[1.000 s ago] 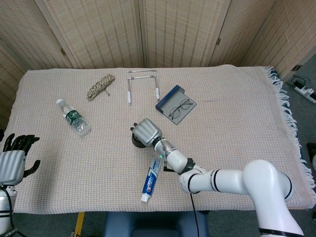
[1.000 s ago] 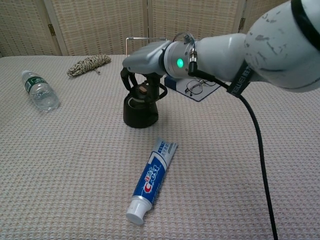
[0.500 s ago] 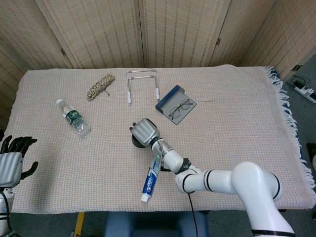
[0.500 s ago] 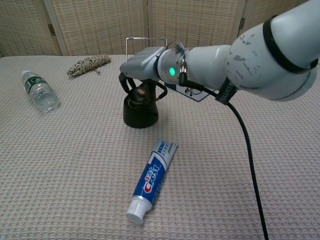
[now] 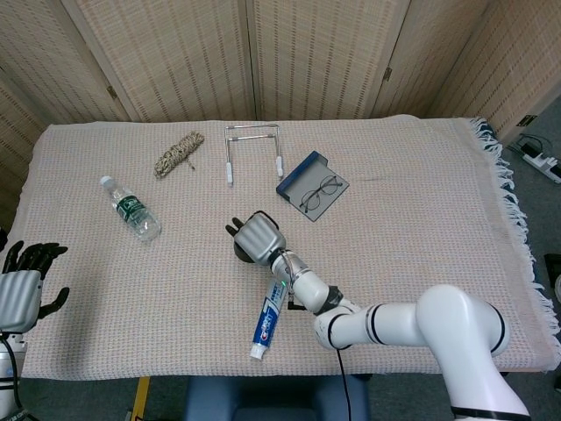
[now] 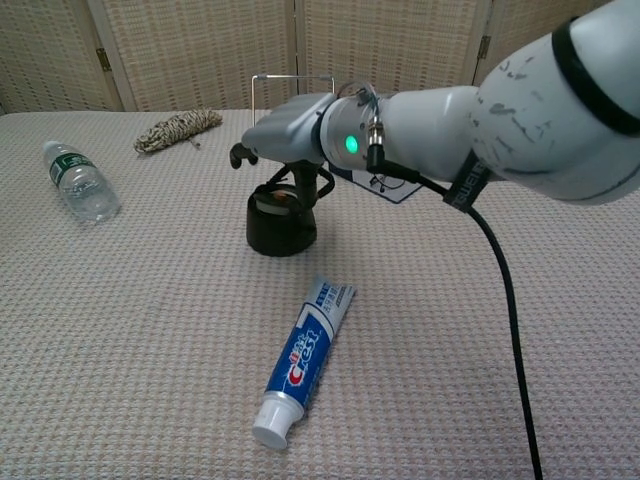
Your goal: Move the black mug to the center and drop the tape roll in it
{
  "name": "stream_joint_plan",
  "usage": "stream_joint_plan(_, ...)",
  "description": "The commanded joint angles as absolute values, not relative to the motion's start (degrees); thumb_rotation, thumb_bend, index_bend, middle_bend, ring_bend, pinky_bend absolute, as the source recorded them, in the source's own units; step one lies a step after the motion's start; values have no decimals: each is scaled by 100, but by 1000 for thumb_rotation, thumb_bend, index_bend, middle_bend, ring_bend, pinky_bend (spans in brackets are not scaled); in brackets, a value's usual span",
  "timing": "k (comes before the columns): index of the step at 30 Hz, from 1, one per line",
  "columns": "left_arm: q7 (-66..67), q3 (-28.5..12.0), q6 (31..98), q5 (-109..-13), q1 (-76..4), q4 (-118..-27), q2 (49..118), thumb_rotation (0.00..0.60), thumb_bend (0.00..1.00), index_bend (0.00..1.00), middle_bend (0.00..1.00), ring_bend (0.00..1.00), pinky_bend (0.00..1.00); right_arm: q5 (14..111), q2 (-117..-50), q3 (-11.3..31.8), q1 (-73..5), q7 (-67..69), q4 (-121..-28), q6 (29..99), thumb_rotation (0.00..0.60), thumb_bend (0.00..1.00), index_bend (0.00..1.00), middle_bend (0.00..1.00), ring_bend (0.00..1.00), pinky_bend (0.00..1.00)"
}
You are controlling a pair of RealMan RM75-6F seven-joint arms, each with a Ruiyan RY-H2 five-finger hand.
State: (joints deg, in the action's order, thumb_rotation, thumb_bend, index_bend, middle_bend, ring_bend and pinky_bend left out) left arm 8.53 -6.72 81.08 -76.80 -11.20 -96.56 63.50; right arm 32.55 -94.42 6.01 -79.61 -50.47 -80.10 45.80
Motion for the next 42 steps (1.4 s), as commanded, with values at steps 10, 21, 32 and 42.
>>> stream_joint_plan(10, 854, -670, 8080, -7670, -1119, -9620, 6393, 600, 273, 196, 160, 103, 4, 3816, -9093, 446, -7644, -4555, -8651, 4641, 600, 387, 128, 272, 830, 816)
stream_joint_plan(21, 857, -669, 8070, -7659, -1111, -9619, 6413, 600, 273, 197, 160, 103, 4, 3813, -9301, 378, -7690, -4523, -8418, 4509, 600, 388, 129, 275, 832, 816)
stream_joint_plan(32, 787, -702, 7977, -7612, -1157, -9464, 6462, 600, 273, 201, 160, 103, 4, 4453, -8129, 292, -7016, -4305, -9803, 5690, 600, 387, 129, 275, 806, 816)
stream_joint_plan(42, 682, -815, 7897, -7405, -1209, -9186, 6614, 600, 273, 204, 159, 103, 4, 5837, -6486, -652, -5161, -3634, -11478, 7625, 600, 388, 89, 269, 532, 545)
